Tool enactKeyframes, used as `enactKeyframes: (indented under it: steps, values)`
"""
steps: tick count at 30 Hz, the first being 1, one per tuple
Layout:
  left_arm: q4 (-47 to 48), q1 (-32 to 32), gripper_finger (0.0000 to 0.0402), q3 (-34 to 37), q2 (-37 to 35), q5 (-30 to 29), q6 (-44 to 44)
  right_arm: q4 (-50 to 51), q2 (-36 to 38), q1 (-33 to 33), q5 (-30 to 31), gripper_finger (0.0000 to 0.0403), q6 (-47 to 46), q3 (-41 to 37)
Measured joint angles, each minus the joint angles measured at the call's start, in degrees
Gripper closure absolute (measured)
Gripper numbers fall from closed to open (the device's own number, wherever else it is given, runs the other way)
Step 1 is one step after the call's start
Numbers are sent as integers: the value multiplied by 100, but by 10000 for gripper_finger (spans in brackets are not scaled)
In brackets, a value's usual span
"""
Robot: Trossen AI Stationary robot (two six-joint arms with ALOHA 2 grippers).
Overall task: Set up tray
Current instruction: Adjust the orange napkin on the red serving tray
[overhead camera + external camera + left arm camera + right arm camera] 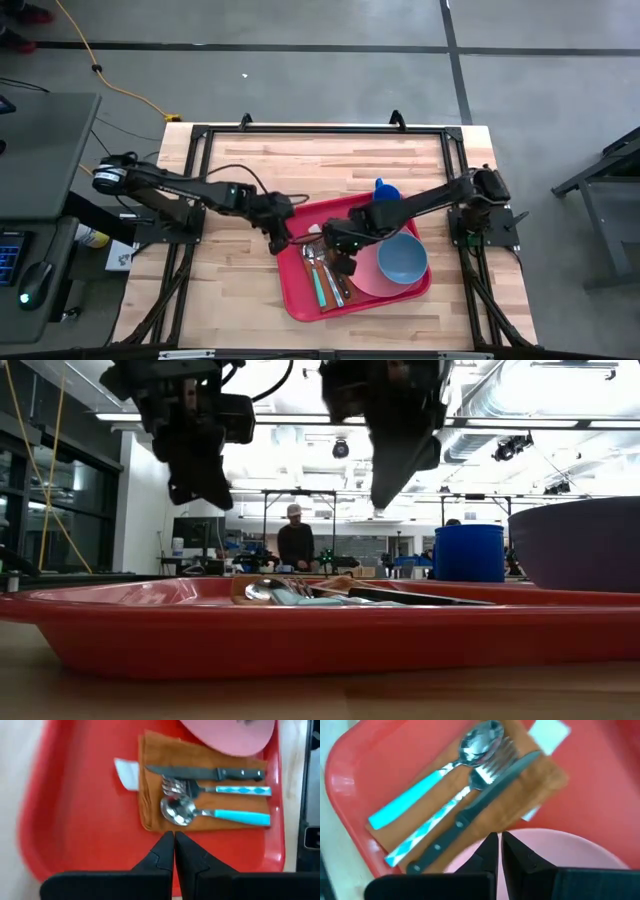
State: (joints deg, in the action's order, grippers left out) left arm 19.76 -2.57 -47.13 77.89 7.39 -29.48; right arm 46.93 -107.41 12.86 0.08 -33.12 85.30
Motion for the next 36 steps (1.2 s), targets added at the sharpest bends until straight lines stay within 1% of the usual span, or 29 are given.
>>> enactKeyframes:
  steps: [3,6,9,12,16,18,21,25,29,36]
  values:
    - [-80,-217,357,0,178,62,-359,364,255,2,340,402,114,2]
    - [-435,-406,357,0,382,-40,-688,794,643,4,847,402,212,2]
    - [-889,-540,357,-9,541,-199,-926,1194,1169,2,1349,402,216,2]
    - [-1037,-650,357,-7,776,-345,-1245,1474,1766,28,1751,402,212,2]
    - [-1126,-836,357,0,1051,-349,-1686,1761,2540,123,2167,402,182,4]
    - [-1380,-962,357,0,1212,-325,-1856,1936,2840,168,2379,402,179,4]
    - [-2033,-1151,357,-2,1384,-276,-2022,2231,3167,200,2629,403,170,5]
    - [-2485,-1460,357,-4,1571,-358,-2272,2629,3419,205,2853,403,111,6]
    - [-2823,-1770,357,-3,1697,-488,-2517,2929,3479,208,2971,403,104,4]
    - [-2964,-2086,357,-4,1931,-1250,-2927,3001,3479,208,3097,403,261,6]
